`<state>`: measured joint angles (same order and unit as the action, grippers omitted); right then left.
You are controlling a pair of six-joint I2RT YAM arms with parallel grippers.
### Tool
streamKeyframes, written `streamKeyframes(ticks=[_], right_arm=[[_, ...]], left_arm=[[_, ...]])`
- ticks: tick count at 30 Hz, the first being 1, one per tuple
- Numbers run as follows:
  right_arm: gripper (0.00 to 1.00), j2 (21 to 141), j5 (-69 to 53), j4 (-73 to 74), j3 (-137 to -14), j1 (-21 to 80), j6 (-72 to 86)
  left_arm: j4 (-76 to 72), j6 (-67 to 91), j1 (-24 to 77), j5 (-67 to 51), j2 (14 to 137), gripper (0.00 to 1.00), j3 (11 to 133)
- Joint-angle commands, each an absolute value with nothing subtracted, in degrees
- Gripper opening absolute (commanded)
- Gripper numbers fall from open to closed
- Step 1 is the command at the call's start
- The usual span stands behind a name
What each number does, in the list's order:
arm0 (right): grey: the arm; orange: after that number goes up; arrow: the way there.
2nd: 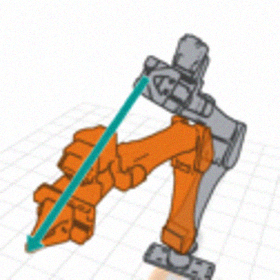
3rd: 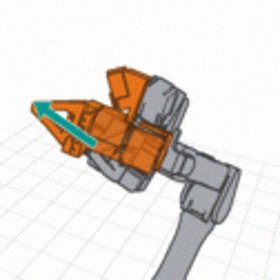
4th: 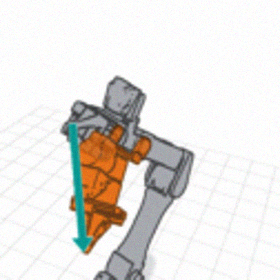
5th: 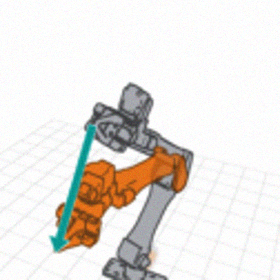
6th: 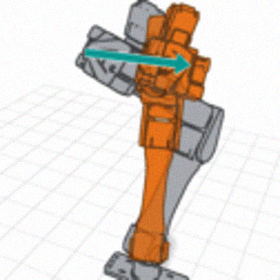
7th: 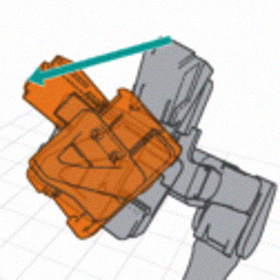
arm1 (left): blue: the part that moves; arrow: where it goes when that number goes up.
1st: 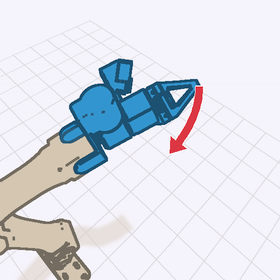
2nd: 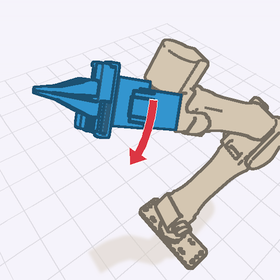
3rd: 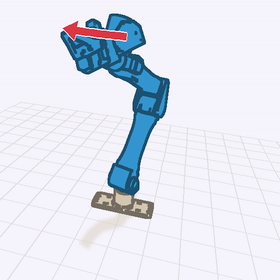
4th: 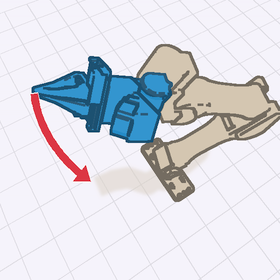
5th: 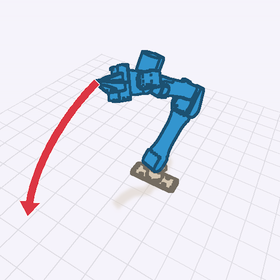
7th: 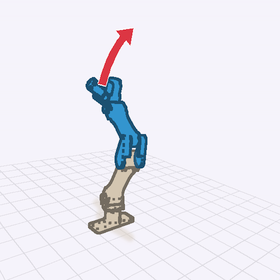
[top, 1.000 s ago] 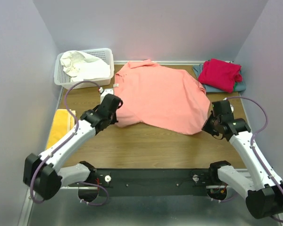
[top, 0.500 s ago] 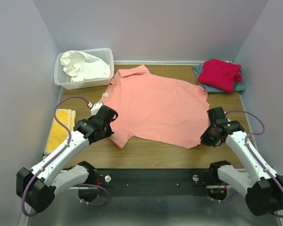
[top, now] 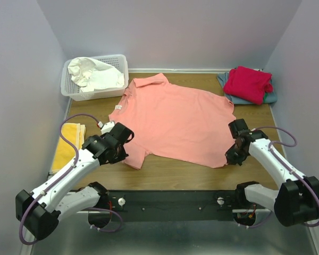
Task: Fold and stack the t-shirts
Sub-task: Flatten the tshirt out, then fold the tshirt
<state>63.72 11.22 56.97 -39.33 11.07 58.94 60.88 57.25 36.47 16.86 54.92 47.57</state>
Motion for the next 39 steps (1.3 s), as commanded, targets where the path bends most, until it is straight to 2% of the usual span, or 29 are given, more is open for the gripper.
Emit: streamKeyframes(ticks=[1, 9, 17, 26, 39], right_arm=[[0.01, 68.4, 14.9, 58.5, -42.2, 10.9, 62.1], [0.01, 73.4, 11.1, 60.2, -42.4, 10.9, 59.9], [0.01, 72.7, 16.3, 66.3, -48.0, 11.0, 57.9], [0.01, 68.4, 16.9, 66.8, -48.2, 11.0, 60.3], [0.01, 65.7, 18.6, 62.3, -51.0, 11.0, 60.1]], left_arm=[[64.2, 60.6, 37.4, 13.3, 54.8, 0.00, 48.7], [64.2, 62.6, 37.4, 14.8, 56.3, 0.00, 48.4], [64.1, 64.5, 37.6, 15.2, 55.8, 0.00, 48.4], [62.2, 63.6, 37.7, 15.6, 56.7, 0.00, 48.5], [58.8, 59.0, 37.1, 26.5, 69.1, 0.00, 60.4]])
